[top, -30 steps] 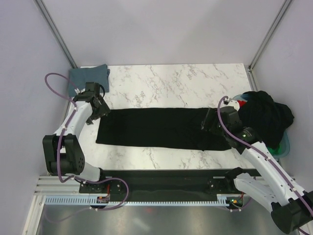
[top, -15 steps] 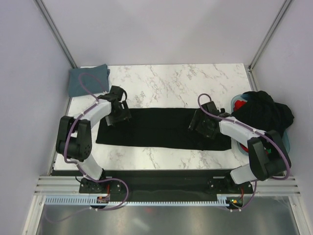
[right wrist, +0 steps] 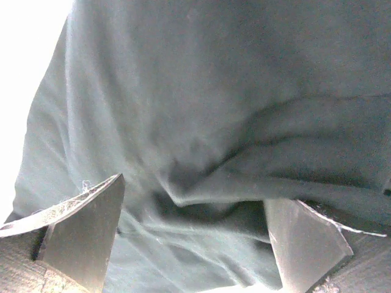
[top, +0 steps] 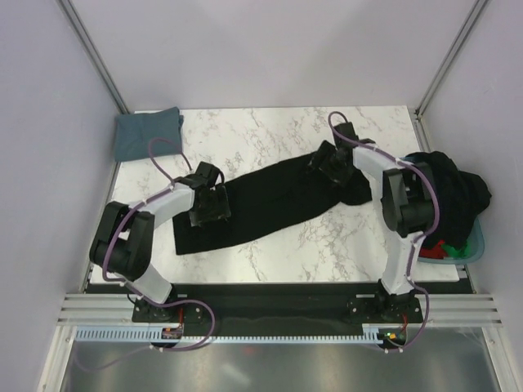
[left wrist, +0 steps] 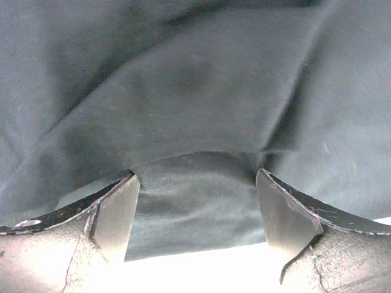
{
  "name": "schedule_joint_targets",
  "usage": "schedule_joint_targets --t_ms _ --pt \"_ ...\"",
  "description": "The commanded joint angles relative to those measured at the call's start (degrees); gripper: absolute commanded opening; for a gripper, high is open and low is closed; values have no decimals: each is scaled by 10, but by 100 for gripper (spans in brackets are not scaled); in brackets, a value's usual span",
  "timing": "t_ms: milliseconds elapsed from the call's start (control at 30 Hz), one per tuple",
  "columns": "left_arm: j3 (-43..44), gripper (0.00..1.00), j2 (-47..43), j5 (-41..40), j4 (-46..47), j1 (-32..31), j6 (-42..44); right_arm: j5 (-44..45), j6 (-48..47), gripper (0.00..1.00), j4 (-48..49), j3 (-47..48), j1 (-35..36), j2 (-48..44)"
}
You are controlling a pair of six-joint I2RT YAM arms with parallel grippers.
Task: Fold and stack the t-shirts
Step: Fold the tshirt
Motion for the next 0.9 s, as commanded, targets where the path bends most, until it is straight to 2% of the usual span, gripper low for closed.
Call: schedule_joint_targets --t_ms 0,67,100,133,167,267,400,667,767,867 --pt "-73 84 -1 147 36 -50 -70 -40 -34 98 -47 151 2 157" --pt "-92 84 -7 182 60 -104 -95 -74 -36 98 -73 238 7 243" --pt "-94 84 -9 194 71 -124 -123 -79 -36 98 -98 322 8 268" --pt "-89 84 -5 207 81 -144 -137 -97 -34 98 -102 359 10 290" --pt "-83 84 0 225 100 -188 -151 -106 -34 98 -103 423 14 329" --pt "-39 84 37 270 140 -262 -198 -142 -18 98 -86 516 17 392" --pt "58 83 86 302 135 -313 -214 -188 16 98 16 537 18 431" --pt "137 81 93 332 117 -346 -235 -239 56 98 120 577 16 491" --pt "142 80 54 293 92 -358 -228 -259 55 98 149 575 13 477" --pt "159 80 4 222 18 -362 -198 -272 42 98 174 565 13 437"
